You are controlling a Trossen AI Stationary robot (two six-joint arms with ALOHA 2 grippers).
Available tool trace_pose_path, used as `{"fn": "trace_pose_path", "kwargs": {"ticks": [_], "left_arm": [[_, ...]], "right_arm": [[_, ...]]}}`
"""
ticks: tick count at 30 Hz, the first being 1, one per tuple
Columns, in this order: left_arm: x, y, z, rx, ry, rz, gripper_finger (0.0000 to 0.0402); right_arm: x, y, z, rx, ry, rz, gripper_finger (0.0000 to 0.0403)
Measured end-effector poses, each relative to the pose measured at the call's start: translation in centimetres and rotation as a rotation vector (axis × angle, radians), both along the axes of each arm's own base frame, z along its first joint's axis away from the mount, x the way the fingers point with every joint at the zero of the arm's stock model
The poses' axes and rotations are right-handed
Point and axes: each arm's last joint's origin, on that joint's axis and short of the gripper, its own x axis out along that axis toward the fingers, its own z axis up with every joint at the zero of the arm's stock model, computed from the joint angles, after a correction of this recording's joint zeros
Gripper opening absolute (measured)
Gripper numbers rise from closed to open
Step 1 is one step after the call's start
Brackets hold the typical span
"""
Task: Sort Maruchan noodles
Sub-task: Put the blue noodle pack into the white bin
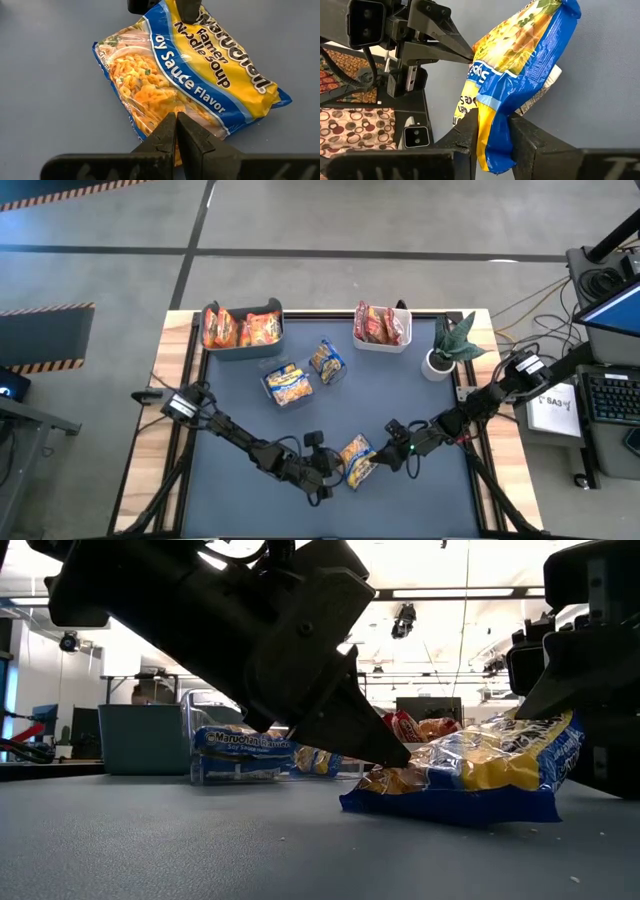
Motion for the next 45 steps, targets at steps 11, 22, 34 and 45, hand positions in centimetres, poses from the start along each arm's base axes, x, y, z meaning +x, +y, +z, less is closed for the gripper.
{"fn": "trace_pose_path", "kwargs": {"ticks": [11, 22, 34, 45], "left_arm": [[-0.5, -0.4, 0.7, 0.116, -0.012, 0.004, 0.0045], [-1.0, -0.7, 1.1, 0.217, -0.015, 0.03, 0.011], [-1.6, -0.7, 2.8, 0.318, 0.006, 0.01, 0.0137], [-4.0, 0.7, 6.7, 0.435, 0.032, 0.007, 0.0137]], "right_arm": [[0.0, 0.0, 0.0, -0.01, -0.003, 0.005, 0.0065], [0.0, 0.0, 0.1, -0.022, -0.011, 0.005, 0.0065], [0.0, -0.1, 0.2, -0.012, -0.015, -0.004, 0.0044], [0.2, -0.3, 1.0, -0.029, -0.079, -0.006, 0.0043]]}}
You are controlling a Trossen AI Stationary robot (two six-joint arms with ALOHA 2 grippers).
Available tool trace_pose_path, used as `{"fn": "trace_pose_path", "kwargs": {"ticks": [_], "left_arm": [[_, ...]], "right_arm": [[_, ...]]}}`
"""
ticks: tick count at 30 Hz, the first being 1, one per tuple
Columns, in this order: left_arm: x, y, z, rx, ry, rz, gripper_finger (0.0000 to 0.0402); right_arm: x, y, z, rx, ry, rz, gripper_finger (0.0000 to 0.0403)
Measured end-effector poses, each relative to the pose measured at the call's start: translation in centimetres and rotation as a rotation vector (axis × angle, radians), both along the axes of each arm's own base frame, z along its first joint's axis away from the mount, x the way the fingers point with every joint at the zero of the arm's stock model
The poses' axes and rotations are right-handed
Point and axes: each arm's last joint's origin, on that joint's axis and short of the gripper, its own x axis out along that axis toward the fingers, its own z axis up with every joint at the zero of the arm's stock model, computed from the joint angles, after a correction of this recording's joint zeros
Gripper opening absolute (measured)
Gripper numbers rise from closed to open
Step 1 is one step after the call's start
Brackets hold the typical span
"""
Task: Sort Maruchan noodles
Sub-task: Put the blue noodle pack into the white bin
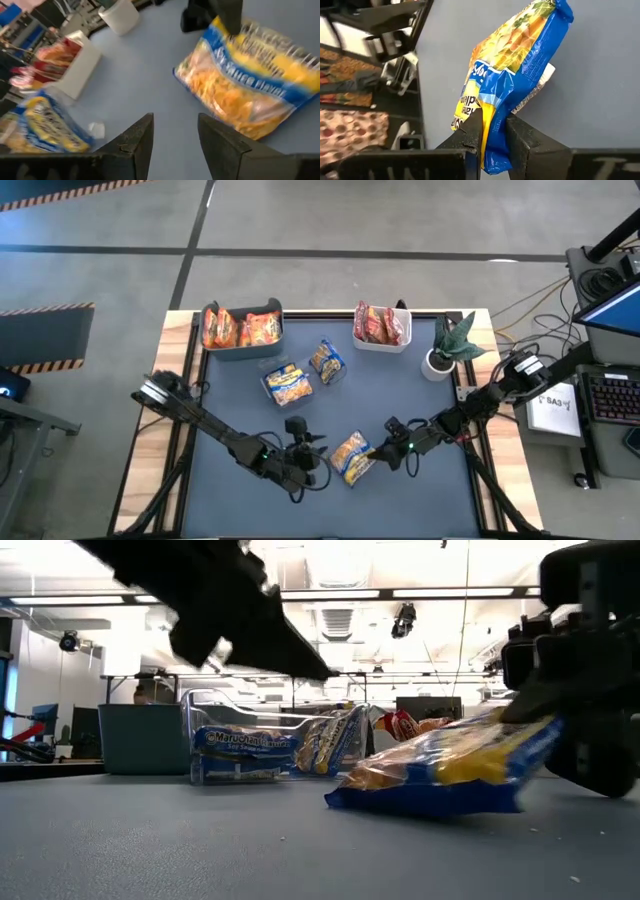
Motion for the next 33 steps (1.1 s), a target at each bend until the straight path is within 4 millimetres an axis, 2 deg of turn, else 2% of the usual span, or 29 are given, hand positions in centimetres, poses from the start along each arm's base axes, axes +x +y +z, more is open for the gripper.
{"fn": "trace_pose_path", "kwargs": {"ticks": [5, 16, 25, 33], "left_arm": [[-1.3, 0.8, 2.1, 0.024, -0.022, -0.007, 0.0137], [-2.7, 1.7, 1.7, 0.088, 0.127, 0.01, 0.0137], [-4.5, 1.0, 5.9, 0.063, 0.039, -0.028, 0.0137], [-6.9, 1.8, 9.7, 0.154, -0.079, 0.083, 0.0137]], "right_arm": [[0.1, -0.4, 0.9, -0.032, -0.048, -0.008, 0.0043], [0.4, -0.9, 1.3, -0.04, -0.074, -0.016, 0.0043], [0.3, -0.9, 3.0, -0.07, -0.165, 0.018, 0.0042], [-0.1, -1.0, 5.0, -0.124, -0.272, 0.065, 0.0042]]}}
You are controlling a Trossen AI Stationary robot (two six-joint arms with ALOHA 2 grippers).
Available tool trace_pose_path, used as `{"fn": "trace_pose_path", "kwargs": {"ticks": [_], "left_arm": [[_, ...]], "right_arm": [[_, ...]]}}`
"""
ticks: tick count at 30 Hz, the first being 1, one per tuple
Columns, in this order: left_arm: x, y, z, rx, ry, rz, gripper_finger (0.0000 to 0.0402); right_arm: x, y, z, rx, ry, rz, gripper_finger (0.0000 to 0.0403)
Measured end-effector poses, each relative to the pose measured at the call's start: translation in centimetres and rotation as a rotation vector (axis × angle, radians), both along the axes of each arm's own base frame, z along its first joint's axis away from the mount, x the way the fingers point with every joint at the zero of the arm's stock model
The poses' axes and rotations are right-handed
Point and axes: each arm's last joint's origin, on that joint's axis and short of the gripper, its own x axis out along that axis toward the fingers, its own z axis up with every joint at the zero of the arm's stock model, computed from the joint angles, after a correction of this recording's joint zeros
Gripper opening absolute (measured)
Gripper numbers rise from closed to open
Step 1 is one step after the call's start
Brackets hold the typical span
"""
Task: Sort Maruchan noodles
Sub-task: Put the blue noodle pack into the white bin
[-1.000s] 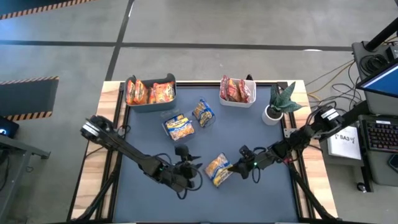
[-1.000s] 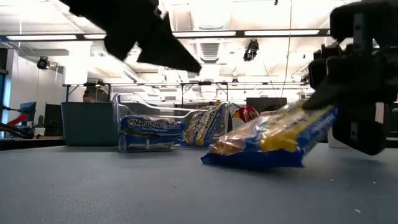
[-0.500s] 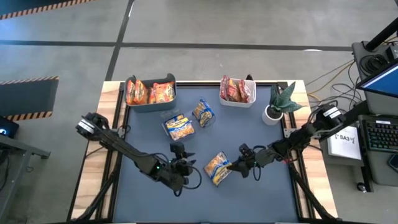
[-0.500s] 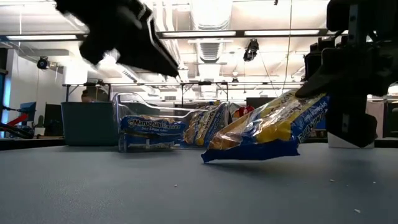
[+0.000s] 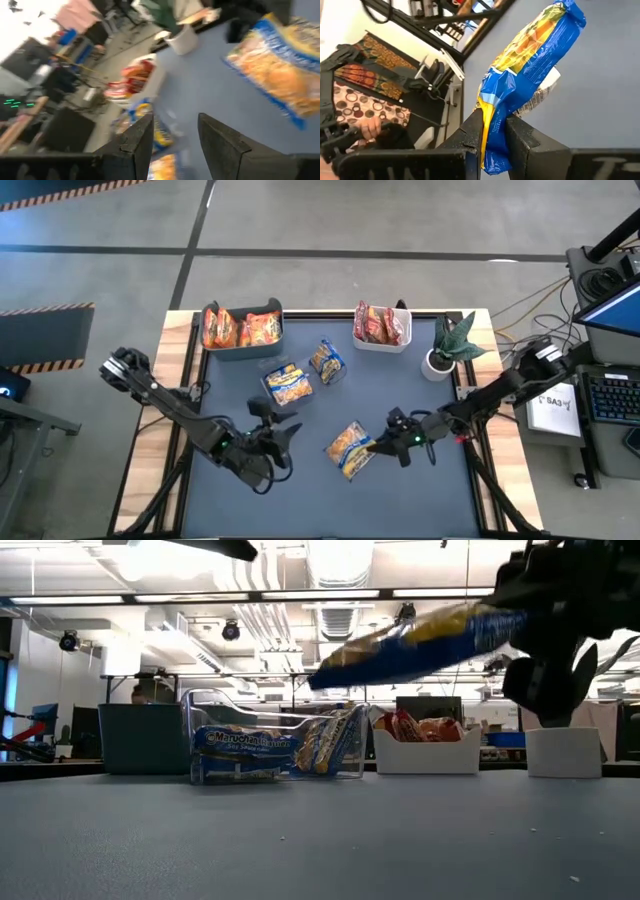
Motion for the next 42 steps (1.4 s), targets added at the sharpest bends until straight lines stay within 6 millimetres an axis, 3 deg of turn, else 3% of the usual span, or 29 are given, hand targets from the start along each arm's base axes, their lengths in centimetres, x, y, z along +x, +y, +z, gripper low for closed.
{"fn": "trace_pose_path", "kwargs": {"ticks": [5, 16, 21, 27, 33, 37, 42], "left_arm": [[-0.8, 0.6, 0.6, 0.063, 0.006, 0.05, 0.0137], [-2.3, 1.5, 0.6, 0.123, 0.026, 0.121, 0.0137], [-2.6, 1.7, 0.4, 0.11, 0.029, 0.137, 0.0137], [-2.7, 1.8, 0.2, 0.115, 0.038, 0.14, 0.0137], [-3.3, 2.1, -0.2, 0.167, 0.103, 0.137, 0.0137], [-5.1, 2.5, -0.1, 0.226, 0.083, 0.188, 0.0137], [-7.5, 3.0, 0.7, 0.226, -0.033, 0.214, 0.0137]], "right_arm": [[0.0, 0.1, 0.9, -0.033, -0.046, 0.021, 0.0042], [2.5, 1.5, 3.4, -0.148, -0.163, 0.166, 0.0042], [3.3, 2.1, 2.6, -0.152, -0.136, 0.286, 0.0042], [5.6, 1.8, 2.2, -0.162, -0.123, 0.299, 0.0042], [8.6, 0.4, 4.5, -0.248, -0.239, 0.265, 0.0042], [10.2, -1.2, 6.5, -0.333, -0.317, 0.197, 0.0042], [12.0, -3.7, 7.9, -0.518, -0.254, -0.035, 0.0042]]}}
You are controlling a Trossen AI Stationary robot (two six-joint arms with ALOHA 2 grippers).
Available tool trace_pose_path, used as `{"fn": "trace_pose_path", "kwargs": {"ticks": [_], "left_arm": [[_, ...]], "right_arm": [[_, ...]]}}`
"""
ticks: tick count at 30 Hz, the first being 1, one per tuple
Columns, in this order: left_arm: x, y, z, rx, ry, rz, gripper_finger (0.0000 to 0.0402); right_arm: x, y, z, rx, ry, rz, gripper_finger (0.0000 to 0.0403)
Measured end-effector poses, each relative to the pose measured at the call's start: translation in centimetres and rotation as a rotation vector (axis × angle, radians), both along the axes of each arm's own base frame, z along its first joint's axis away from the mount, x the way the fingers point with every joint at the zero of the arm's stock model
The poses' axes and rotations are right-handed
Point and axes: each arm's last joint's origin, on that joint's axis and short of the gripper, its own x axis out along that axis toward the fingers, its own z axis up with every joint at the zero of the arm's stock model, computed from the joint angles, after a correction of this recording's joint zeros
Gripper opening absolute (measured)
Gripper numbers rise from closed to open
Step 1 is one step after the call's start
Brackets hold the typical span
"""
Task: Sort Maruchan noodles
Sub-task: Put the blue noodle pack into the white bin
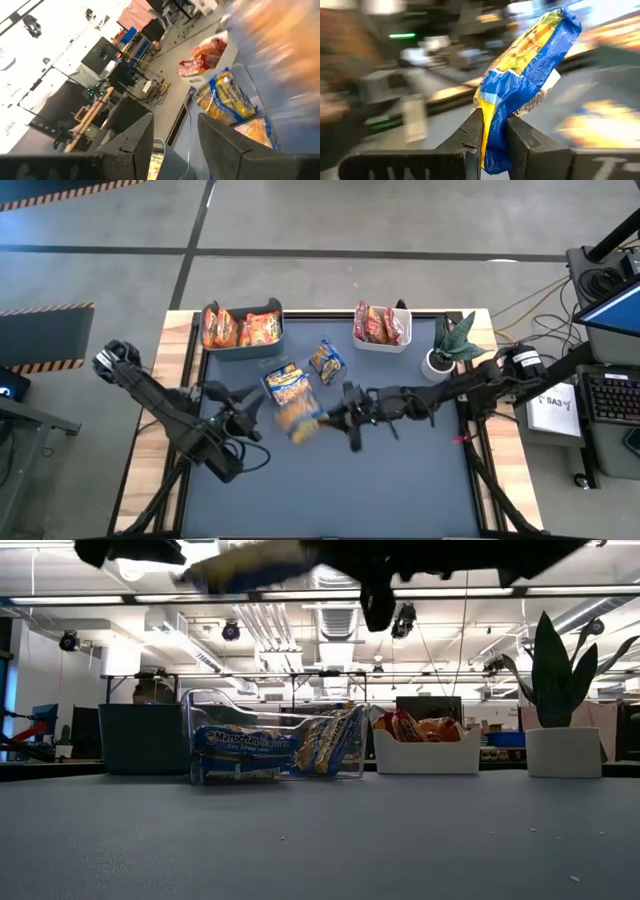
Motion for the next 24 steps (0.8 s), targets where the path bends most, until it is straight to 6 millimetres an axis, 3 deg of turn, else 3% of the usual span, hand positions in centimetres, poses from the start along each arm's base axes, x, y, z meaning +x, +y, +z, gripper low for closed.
{"fn": "trace_pose_path", "kwargs": {"ticks": [4, 7, 12, 16, 24], "left_arm": [[-0.6, 0.1, 0.5, -0.024, -0.036, -0.007, 0.0137], [-0.6, 0.2, 0.6, -0.027, -0.04, -0.006, 0.0137], [-0.6, 0.2, 0.6, -0.023, -0.034, -0.006, 0.0137], [-0.6, 0.2, 0.6, -0.022, -0.034, -0.006, 0.0137], [-0.6, 0.2, 0.5, -0.023, -0.034, -0.006, 0.0137]], "right_arm": [[1.1, -2.0, 0.9, -0.151, 0.115, -0.353, 0.0042], [1.7, -3.6, 2.0, -0.244, 0.244, -0.502, 0.0042], [2.1, -6.1, 4.5, -0.254, 0.472, -0.57, 0.0042], [1.9, -7.6, 5.9, -0.255, 0.556, -0.591, 0.0042], [2.2, -9.3, 5.3, -0.172, 0.583, -0.54, 0.0042]]}}
